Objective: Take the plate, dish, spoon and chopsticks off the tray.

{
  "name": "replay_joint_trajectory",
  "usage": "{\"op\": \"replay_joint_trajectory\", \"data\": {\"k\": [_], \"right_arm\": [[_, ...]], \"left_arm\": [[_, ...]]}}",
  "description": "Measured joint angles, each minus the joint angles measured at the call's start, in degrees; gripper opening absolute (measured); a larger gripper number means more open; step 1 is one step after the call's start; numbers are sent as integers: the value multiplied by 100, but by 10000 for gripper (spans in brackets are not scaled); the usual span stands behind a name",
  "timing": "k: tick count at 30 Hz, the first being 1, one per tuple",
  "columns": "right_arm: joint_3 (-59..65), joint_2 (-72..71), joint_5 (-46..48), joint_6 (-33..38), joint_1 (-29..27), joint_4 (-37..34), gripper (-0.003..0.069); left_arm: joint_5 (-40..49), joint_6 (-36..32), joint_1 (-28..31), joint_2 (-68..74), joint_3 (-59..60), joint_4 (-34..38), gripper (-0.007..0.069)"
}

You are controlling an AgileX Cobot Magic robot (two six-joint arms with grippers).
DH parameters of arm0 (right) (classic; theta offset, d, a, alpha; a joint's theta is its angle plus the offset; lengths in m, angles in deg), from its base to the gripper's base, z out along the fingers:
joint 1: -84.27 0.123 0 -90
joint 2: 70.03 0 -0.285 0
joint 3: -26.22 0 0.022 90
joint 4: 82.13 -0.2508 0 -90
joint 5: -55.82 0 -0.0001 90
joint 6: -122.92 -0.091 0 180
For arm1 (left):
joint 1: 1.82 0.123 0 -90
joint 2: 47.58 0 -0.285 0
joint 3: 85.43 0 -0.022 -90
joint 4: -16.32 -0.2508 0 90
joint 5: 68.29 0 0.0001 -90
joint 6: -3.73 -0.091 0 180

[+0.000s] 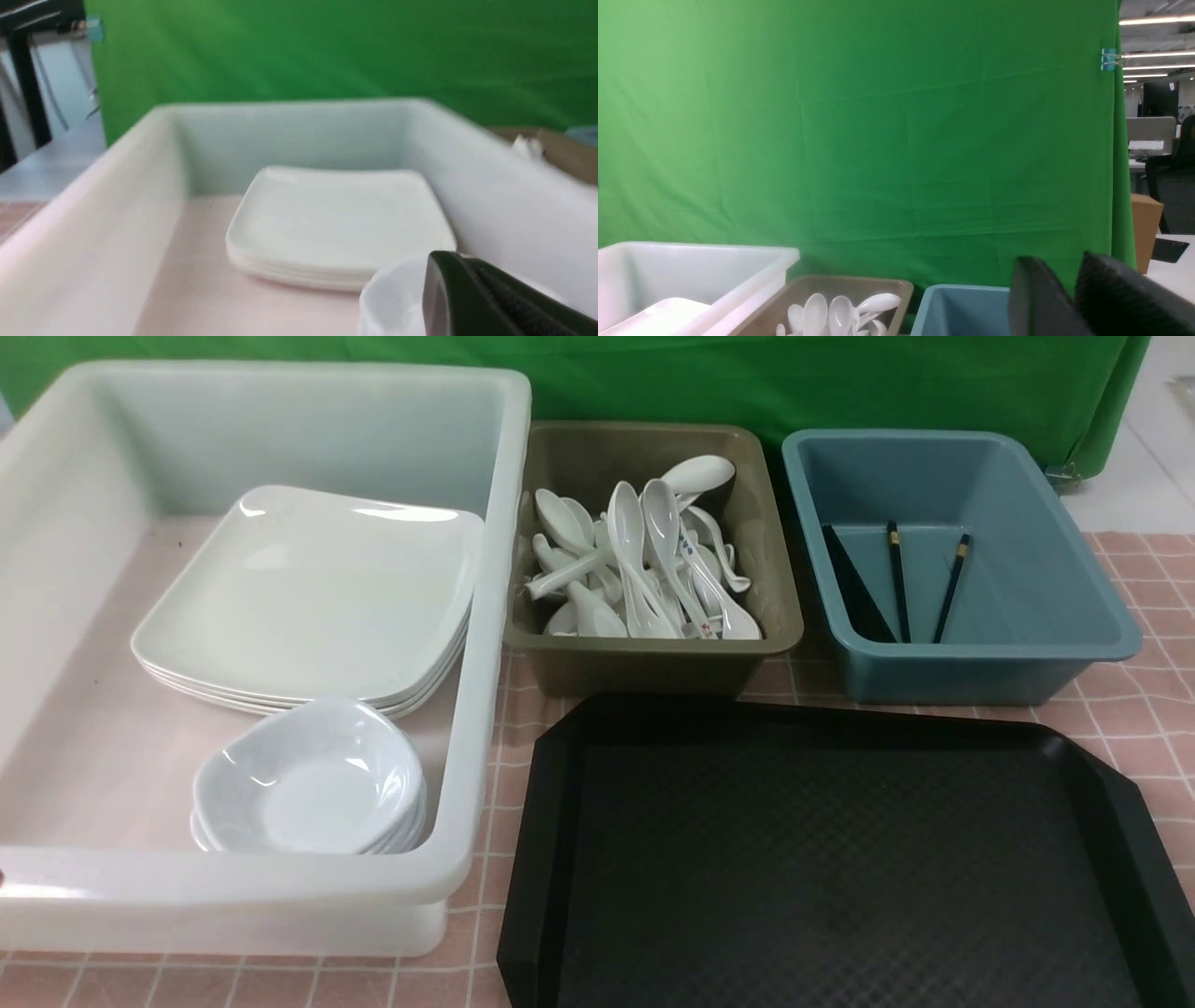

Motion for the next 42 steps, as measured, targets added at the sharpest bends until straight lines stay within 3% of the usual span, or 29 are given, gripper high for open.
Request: {"op": "replay_joint_trajectory", "data": {"k": [8, 34, 42], "right_arm": [[0, 0, 0, 0, 0, 0, 204], [0, 0, 6, 0, 0, 0, 241], [169, 5, 222, 560, -285, 53, 241]], "left_arm": [[659, -233, -58, -2, 98, -32, 4], [706, -296, -58, -2, 98, -49, 4], [706, -300, -58, -2, 98, -107, 4]]}}
